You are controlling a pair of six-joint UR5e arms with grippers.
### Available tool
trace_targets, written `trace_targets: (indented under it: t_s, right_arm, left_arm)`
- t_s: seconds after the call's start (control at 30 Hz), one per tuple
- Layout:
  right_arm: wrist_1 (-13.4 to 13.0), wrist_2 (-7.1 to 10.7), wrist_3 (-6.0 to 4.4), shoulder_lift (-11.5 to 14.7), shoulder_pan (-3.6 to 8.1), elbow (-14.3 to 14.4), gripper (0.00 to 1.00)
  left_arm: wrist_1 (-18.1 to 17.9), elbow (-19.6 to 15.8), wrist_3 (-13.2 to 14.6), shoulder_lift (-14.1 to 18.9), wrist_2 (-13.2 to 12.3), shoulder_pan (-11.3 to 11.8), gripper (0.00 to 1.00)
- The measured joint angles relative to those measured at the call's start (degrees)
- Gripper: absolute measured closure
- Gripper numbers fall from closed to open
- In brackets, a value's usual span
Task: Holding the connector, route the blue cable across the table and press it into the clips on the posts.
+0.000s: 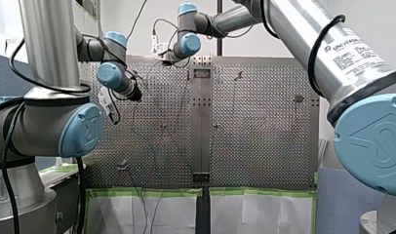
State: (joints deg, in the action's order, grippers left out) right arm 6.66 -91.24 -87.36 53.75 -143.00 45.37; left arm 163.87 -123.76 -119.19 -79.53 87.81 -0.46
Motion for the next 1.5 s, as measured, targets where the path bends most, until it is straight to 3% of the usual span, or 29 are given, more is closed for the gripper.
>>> trace_targets:
  t_s: [0.23, 0.5, 0.87, 1.5]
  right_arm:
    - [-0.01, 0.79, -0.23, 0.00, 0.45, 0.31, 1.00]
    - [-0.06, 3.35, -0.36, -0.01, 0.50, 0.36, 1.00]
    - [-0.08, 5.76, -0.37, -0.14, 0.30, 0.98, 1.00]
    - [-0.16, 6.29, -0.47, -0.28, 0.15, 1.18, 1.00]
  left_arm:
    - [3.31, 1.81, -3.32, 0.04, -3.30, 0.69, 0.00]
    - [6.72, 2.50, -7.35, 0.04, -7.34, 1.23, 0.00]
    - [5.83, 6.12, -12.22, -0.09, -12.21, 2.96, 0.00]
    - [3.66, 7.60, -22.32, -0.98, -22.31, 5.78, 0.00]
